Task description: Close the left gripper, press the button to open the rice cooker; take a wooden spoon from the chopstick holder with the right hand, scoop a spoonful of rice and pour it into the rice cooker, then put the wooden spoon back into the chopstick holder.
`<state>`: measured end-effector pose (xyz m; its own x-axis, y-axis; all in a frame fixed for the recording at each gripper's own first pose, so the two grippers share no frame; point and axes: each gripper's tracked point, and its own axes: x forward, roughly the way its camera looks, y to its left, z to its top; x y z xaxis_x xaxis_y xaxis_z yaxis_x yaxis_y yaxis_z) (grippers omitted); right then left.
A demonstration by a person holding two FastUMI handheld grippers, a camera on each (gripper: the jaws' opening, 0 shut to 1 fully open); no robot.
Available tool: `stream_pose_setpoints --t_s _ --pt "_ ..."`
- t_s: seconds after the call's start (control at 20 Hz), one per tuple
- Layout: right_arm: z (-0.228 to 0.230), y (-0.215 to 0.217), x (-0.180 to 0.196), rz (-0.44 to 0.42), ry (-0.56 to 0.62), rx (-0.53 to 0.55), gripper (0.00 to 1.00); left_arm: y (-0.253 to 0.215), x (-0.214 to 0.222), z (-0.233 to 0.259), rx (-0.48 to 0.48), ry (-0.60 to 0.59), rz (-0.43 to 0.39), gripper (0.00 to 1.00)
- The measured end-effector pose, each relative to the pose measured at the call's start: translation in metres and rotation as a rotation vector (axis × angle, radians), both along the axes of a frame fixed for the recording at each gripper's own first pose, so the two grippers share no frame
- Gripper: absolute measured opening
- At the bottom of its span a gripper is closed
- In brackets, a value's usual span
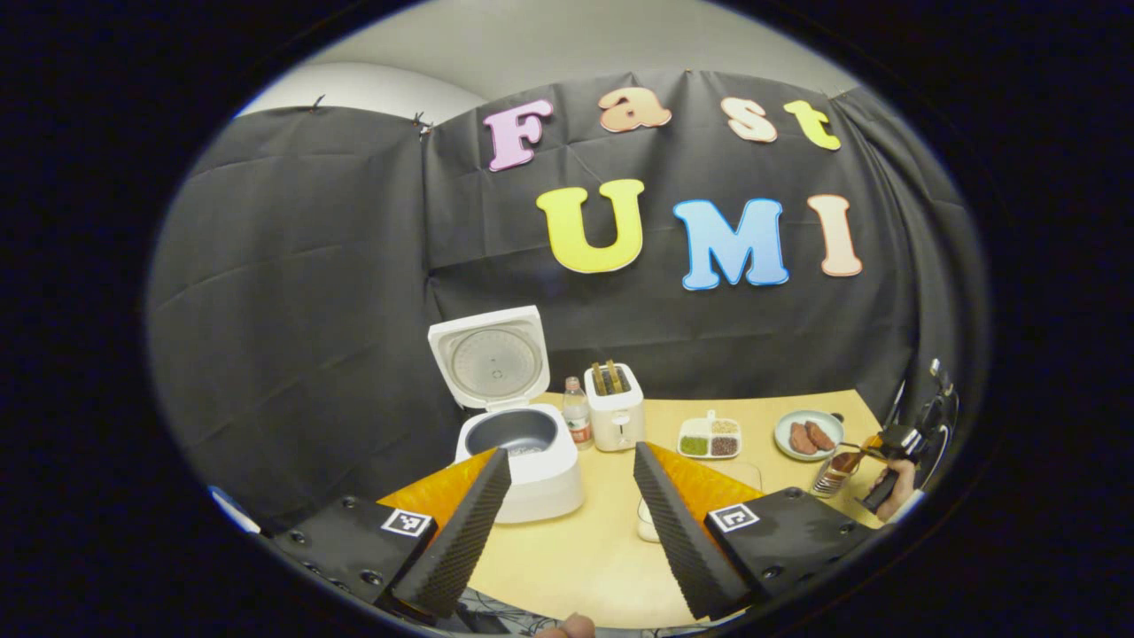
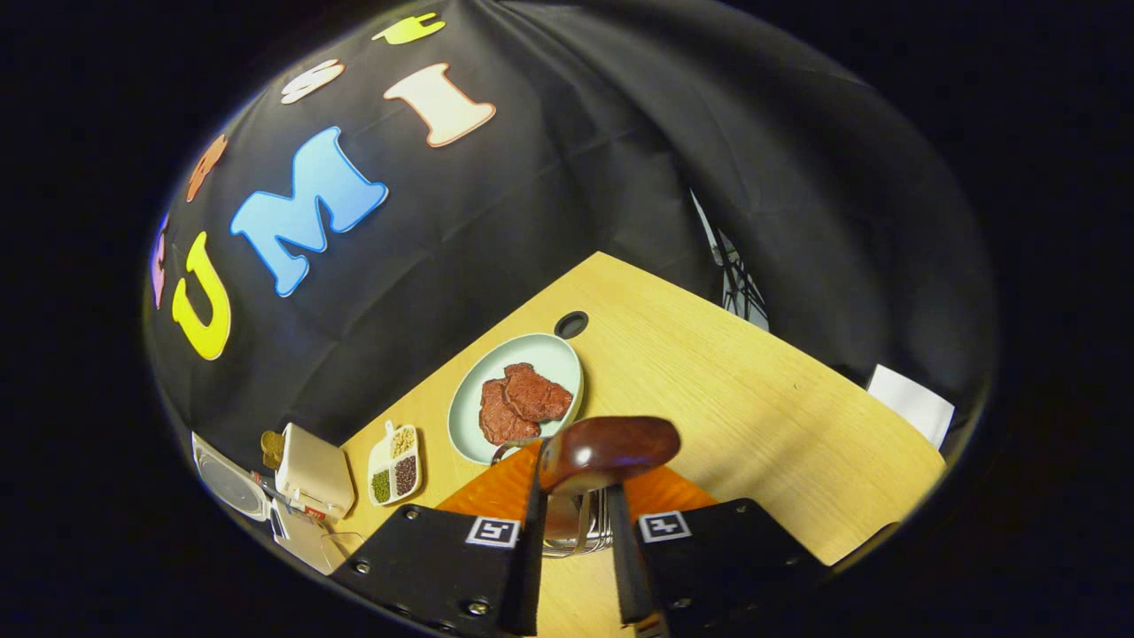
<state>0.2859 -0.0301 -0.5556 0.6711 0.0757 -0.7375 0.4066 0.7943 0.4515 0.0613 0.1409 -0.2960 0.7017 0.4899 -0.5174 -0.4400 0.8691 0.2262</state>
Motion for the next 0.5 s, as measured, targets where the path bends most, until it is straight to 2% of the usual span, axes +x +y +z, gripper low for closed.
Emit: stream_pose_setpoints --t_s 0.05,0.1,0.15,0.25,0.45,0.5 --pt "-0.004 0.0 0.001 -0.009 0.012 0.001 0.34 0.0 -0.003 0.0 -0.003 0.002 0.004 1.0" --pt "-0.008 -0.003 0.005 -0.018 0.01 -0.007 0.21 0.002 -0.007 -0.001 -0.006 0.003 0.011 1.0" --pt "0.005 -0.003 0.0 -0.02 0.0 -0.01 0.21 0.004 -0.012 -0.001 -0.011 0.004 0.018 1.0" --pt "0.001 0.004 0.001 -0.002 0.001 0.016 0.18 0.009 -0.019 0.003 -0.007 -0.009 0.025 0.98" --pt "0.012 0.005 -0.004 0.033 -0.011 -0.006 0.15 0.027 -0.037 0.004 -0.024 -0.019 0.063 1.0" --pt "0.021 0.003 -0.005 0.046 -0.028 -0.029 0.15 0.032 -0.041 0.005 -0.028 -0.029 0.073 0.95"
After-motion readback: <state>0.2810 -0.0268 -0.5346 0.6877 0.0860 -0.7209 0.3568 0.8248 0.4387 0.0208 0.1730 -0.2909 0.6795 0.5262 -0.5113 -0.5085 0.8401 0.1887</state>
